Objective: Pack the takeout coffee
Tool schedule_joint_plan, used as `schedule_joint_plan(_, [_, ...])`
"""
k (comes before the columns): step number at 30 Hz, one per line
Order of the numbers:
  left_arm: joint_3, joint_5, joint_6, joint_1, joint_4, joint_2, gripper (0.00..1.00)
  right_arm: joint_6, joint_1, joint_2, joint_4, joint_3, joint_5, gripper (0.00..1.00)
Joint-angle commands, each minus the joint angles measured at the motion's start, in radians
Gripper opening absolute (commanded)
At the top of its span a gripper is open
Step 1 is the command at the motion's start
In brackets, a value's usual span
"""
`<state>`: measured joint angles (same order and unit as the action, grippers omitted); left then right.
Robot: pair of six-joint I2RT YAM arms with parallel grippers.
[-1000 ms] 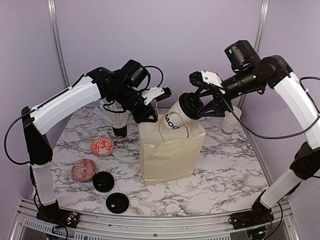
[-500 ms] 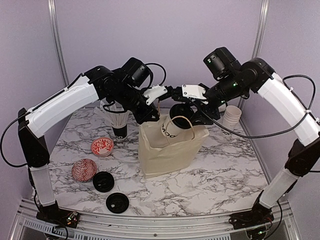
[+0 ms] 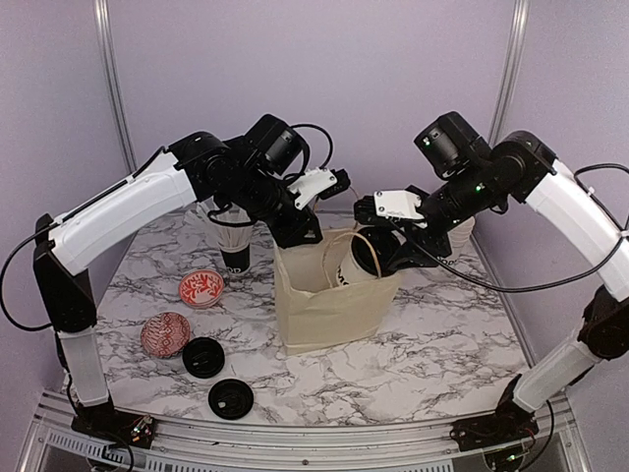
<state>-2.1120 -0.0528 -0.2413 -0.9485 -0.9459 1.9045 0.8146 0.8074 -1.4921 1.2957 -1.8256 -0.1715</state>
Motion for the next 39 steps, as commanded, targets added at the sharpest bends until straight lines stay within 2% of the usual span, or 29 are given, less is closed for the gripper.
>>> schedule_joint_plan(1, [-0.013,-0.047,0.038,-0.026,0.024,-0.087,0.35,-0.011,0.031,0.055,-0.003,0.045,0.010,0.49])
schedule_joint_plan(7, [0.014,-0.130,0.056,-0.055,0.059,-0.216,0.55,-0.010,0.112,0.095,-0.004,0.125,0.075,0.49])
schedule_joint_plan(11, [0.163,-0.039,0.080,-0.038,0.224,-0.328,0.68,0.004,0.165,0.120,0.008,0.161,0.119,0.49])
schedule_joint_plan(13, [0.236,-0.010,0.111,-0.002,0.288,-0.351,0.71,0.014,0.201,0.135,0.018,0.180,0.136,0.49])
schedule_joint_plan(18, [0.326,-0.032,0.203,0.114,0.375,-0.268,0.71,0.060,0.264,0.203,-0.052,0.292,0.275,0.48])
schedule_joint_plan(23, [0.334,-0.107,0.234,0.163,0.413,-0.109,0.68,0.121,0.291,0.304,-0.139,0.421,0.289,0.49])
schedule_joint_plan(28, [0.328,-0.200,0.275,0.171,0.468,0.012,0.67,0.148,0.305,0.377,-0.241,0.527,0.354,0.49])
schedule_joint_plan(33, [0.315,-0.197,0.285,0.171,0.479,0.112,0.67,0.165,0.311,0.420,-0.369,0.651,0.466,0.48])
schedule_joint_plan(39, [0.302,-0.269,0.298,0.171,0.484,0.209,0.67,0.182,0.318,0.423,-0.455,0.706,0.484,0.48])
